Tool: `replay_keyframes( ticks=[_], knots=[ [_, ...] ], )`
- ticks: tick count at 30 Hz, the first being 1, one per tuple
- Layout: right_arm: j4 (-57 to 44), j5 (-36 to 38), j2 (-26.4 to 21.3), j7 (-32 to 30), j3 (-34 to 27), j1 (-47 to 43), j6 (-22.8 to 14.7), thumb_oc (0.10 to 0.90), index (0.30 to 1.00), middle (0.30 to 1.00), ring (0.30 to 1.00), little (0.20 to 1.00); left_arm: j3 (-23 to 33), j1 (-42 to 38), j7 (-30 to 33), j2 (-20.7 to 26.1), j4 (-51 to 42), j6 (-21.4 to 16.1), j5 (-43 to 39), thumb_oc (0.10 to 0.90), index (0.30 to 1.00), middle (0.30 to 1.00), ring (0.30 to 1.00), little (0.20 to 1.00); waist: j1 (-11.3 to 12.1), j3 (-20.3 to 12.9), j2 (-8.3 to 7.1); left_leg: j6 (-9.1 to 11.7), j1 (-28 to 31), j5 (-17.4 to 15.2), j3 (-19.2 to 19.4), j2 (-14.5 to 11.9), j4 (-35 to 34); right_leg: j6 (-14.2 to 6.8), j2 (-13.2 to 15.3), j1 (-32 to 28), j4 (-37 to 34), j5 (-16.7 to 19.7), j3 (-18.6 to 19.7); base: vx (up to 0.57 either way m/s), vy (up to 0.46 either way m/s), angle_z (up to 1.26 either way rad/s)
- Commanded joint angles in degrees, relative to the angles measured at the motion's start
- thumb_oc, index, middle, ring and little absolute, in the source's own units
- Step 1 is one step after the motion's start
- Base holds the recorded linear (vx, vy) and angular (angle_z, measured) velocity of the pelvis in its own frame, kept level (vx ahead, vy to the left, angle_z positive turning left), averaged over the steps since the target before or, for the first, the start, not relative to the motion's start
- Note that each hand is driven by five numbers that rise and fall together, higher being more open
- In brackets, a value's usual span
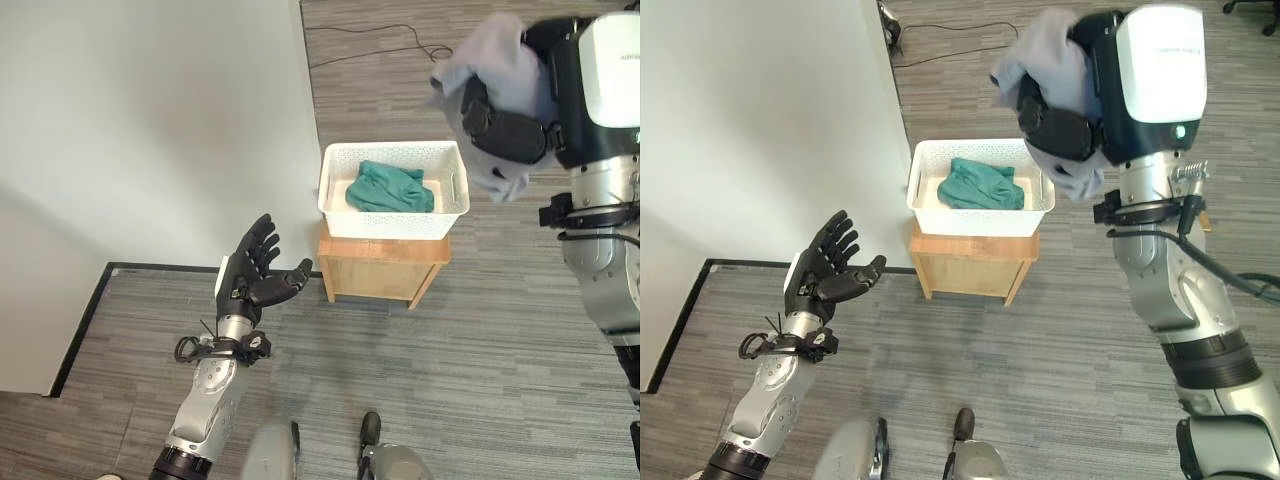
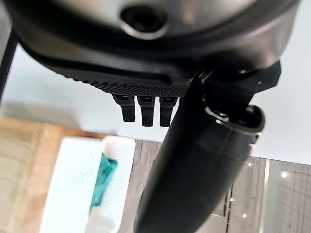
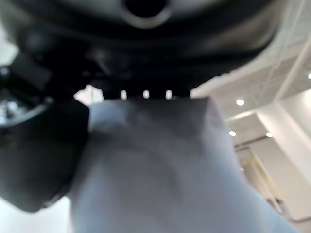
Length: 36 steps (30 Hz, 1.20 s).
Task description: Pick up bed clothes into laundry basket.
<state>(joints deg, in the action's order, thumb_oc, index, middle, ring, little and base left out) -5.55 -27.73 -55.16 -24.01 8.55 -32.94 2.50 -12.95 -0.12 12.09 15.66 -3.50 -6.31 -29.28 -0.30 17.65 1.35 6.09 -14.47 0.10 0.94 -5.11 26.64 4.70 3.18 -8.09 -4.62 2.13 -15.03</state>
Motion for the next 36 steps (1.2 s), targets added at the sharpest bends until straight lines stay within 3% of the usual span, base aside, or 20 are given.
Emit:
replay_keyframes(
  ticks=[1, 5, 6, 11, 13, 14, 15, 17, 18, 19, 20, 21, 22, 25, 26, 32, 36],
  knots=[
    [-3.13, 1.4, -6.24, -3.32, -4.35, -2.93, -0.54, 0.4, 0.3, 0.3, 0.3, 0.3, -0.22, 0.2, -0.05, -0.71, -6.56, -6.51, -1.36, 0.8, 0.9, 0.9, 0.9, 0.9, 4.11, -3.43, 2.55, -1.88, 7.51, -0.27, 5.02, 2.3, -14.25, -8.03, 1.9, -1.74, -0.29, -8.53, 2.6, 0.36, -0.03, -0.47],
    [-0.78, 0.43, -6.95, -3.03, -4.28, -2.56, 0.58, 0.4, 0.3, 0.3, 0.3, 0.3, -0.38, 0.87, -0.76, -0.31, -6.37, -6.33, -1.56, 0.8, 0.9, 0.9, 0.9, 0.9, 5.0, -3.99, 3.06, -2.61, 6.88, 1.47, 10.1, 3.26, -17.18, -8.1, 1.02, -4.38, -0.38, -10.55, 2.32, 0.25, -0.04, -0.17],
    [1.19, -0.83, -7.8, -2.52, -4.29, -1.84, 1.78, 0.4, 0.3, 0.3, 0.3, 0.3, -0.65, 1.16, -0.97, 0.03, -6.4, -5.84, -1.44, 0.8, 0.9, 0.9, 0.9, 0.9, 5.06, -5.24, 3.55, -3.35, 9.36, 1.25, 10.49, 3.62, -21.08, -8.11, 0.69, -5.4, -0.12, -11.25, 2.41, 0.37, 0.034, 0.0],
    [5.06, -2.59, -8.6, -1.89, -3.74, -1.67, 3.1, 0.4, 0.3, 0.3, 0.3, 0.3, -1.14, 1.18, -1.19, 0.87, -6.15, -5.15, -0.94, 0.8, 0.9, 0.9, 0.9, 0.9, 5.48, -6.38, 2.53, -4.51, 12.43, 1.01, 10.53, 4.57, -24.61, -8.87, 1.69, -5.96, 4.61, -12.63, 1.73, 0.2, 0.003, 0.17],
    [7.7, -4.31, -7.26, -1.1, -3.79, -0.79, 3.87, 0.4, 0.3, 0.3, 0.3, 0.3, -1.0, 1.49, -1.71, 1.53, -6.2, -4.72, -0.62, 0.8, 0.9, 0.9, 0.9, 0.9, 5.55, -7.17, 2.02, -6.16, 16.45, -0.22, 10.75, 4.76, -28.65, -11.81, 2.71, -2.69, 15.17, -12.13, 0.78, 0.2, 0.009, 0.15],
    [7.74, -4.38, -7.18, -1.09, -3.76, -0.83, 3.86, 0.4, 0.3, 0.3, 0.3, 0.3, -0.98, 1.51, -1.72, 1.58, -6.19, -4.73, -0.63, 0.8, 0.9, 0.9, 0.9, 0.9, 5.57, -7.2, 1.95, -6.33, 16.53, -0.13, 10.8, 4.92, -28.92, -12.04, 2.97, -2.19, 16.13, -12.52, 0.89, 0.2, 0.03, 0.15],
    [9.1, -5.32, -6.63, -0.55, -3.03, -2.59, 5.13, 0.4, 0.3, 0.3, 0.3, 0.3, -1.97, 1.09, -1.47, 2.6, -5.66, -4.59, -0.02, 0.8, 0.9, 0.9, 0.9, 0.9, 3.49, -5.35, 2.32, -7.59, 20.14, -0.72, 8.45, 4.47, -30.99, -17.95, 3.24, 7.84, 32.86, -5.07, 5.09, 0.11, 0.032, 0.14],
    [9.21, -5.71, -6.65, -1.15, -2.55, -3.85, 5.13, 0.4, 0.3, 0.3, 0.3, 0.3, -2.12, 0.72, -1.27, 2.76, -5.48, -4.78, 0.32, 0.8, 0.9, 0.9, 0.9, 0.9, 2.85, -4.59, 2.98, -7.68, 20.57, -0.81, 7.87, 3.74, -31.25, -18.41, 2.59, 11.9, 36.97, -4.58, 6.99, 0.09, -0.028, 0.4],
    [9.28, -5.86, -7.1, -1.05, -1.89, -5.24, 5.15, 0.4, 0.3, 0.3, 0.3, 0.3, -1.82, 0.51, -1.31, 2.92, -5.41, -5.1, 0.04, 0.8, 0.9, 0.9, 0.9, 0.9, 2.83, -4.32, 3.32, -7.3, 20.31, -0.89, 7.6, 3.46, -31.26, -17.82, 3.45, 14.24, 36.51, -6.19, 7.98, 0.18, -0.207, 0.57],
    [9.54, -4.96, -6.98, -1.36, -1.07, -7.16, 5.19, 0.4, 0.3, 0.3, 0.3, 0.3, -1.68, 0.18, -1.96, 3.27, -5.67, -5.47, -1.32, 0.8, 0.9, 0.9, 0.9, 0.9, 2.98, -3.96, 3.46, -6.07, 19.93, -1.11, 6.87, 2.51, -31.18, -15.3, 6.93, 14.95, 28.15, -8.52, 7.94, 0.16, -0.193, 0.5],
    [9.73, -4.87, -6.99, -1.43, -0.8, -7.48, 5.18, 0.4, 0.3, 0.3, 0.3, 0.3, -1.58, 0.15, -2.04, 3.3, -5.64, -5.48, -1.45, 0.8, 0.9, 0.9, 0.9, 0.9, 2.72, -3.95, 3.53, -5.96, 20.0, -1.26, 6.67, 2.4, -31.14, -15.22, 6.84, 14.47, 27.61, -8.6, 7.63, 0.18, -0.247, 0.21],
    [9.69, -4.47, -6.84, -1.68, -0.63, -7.87, 5.22, 0.4, 0.3, 0.3, 0.3, 0.3, -1.74, -0.13, -2.38, 3.28, -5.64, -5.45, -2.11, 0.8, 0.9, 0.9, 0.9, 0.9, 2.52, -3.82, 3.26, -5.47, 20.09, -1.48, 5.63, 2.2, -31.18, -14.42, 7.39, 14.18, 22.71, -8.37, 8.47, 0.13, -0.262, 0.28],
    [8.93, -5.26, -6.97, -2.09, -0.84, -7.21, 5.48, 0.4, 0.3, 0.3, 0.3, 0.3, -1.37, 0.22, -2.29, 3.38, -4.71, -5.51, -2.23, 0.8, 0.9, 0.9, 0.9, 0.9, 1.67, -3.8, 2.26, -4.89, 21.1, -2.42, 3.88, 2.21, -31.57, -14.31, 6.54, 14.49, 16.59, -6.82, 12.72, 0.12, -0.254, 0.44],
    [8.39, -5.24, -5.03, -1.4, -1.99, -4.95, 5.43, 0.4, 0.3, 0.3, 0.3, 0.3, -0.8, 1.29, -2.94, 2.93, -4.2, -4.96, -2.5, 0.8, 0.9, 0.9, 0.9, 0.9, 2.46, -4.29, 1.27, -4.56, 21.51, -2.98, 4.09, 2.19, -31.26, -13.97, 7.43, 12.07, 11.97, -5.75, 11.48, 0.12, -0.192, 0.88],
    [6.47, -5.34, -2.29, -1.19, -3.07, -2.06, 4.79, 0.4, 0.3, 0.3, 0.3, 0.3, -0.31, 2.29, -3.17, 2.1, -4.45, -4.83, -2.96, 0.8, 0.9, 0.9, 0.9, 0.9, 2.75, -5.01, 0.7, -4.23, 21.53, -2.75, 4.08, 1.87, -31.12, -13.78, 7.59, 9.72, 8.89, -4.48, 10.07, 0.15, -0.183, 0.33],
    [5.93, -5.22, 1.57, -0.11, -4.01, 3.8, 3.89, 0.4, 0.3, 0.3, 0.3, 0.3, -0.03, 3.8, -2.75, 1.2, -4.16, -4.51, -3.05, 0.8, 0.9, 0.9, 0.9, 0.9, 3.42, -4.78, 0.97, -3.1, 19.88, -1.81, 2.63, 0.94, -31.6, -13.25, 7.07, 6.32, 4.06, -3.56, 6.84, 0.04, -0.113, 0.21],
    [2.43, -5.9, 8.58, 0.05, -5.58, 9.86, 3.18, 0.4, 0.3, 0.3, 0.3, 0.3, 0.39, 3.11, -1.6, 0.08, -4.21, -4.54, -3.11, 0.8, 0.9, 0.9, 0.9, 0.9, 3.31, -3.43, 1.71, -2.68, 18.13, -1.24, 1.77, 0.56, -31.64, -12.97, 6.67, 5.94, 2.6, -3.46, 5.28, -0.03, -0.035, 0.13]
  ],
)
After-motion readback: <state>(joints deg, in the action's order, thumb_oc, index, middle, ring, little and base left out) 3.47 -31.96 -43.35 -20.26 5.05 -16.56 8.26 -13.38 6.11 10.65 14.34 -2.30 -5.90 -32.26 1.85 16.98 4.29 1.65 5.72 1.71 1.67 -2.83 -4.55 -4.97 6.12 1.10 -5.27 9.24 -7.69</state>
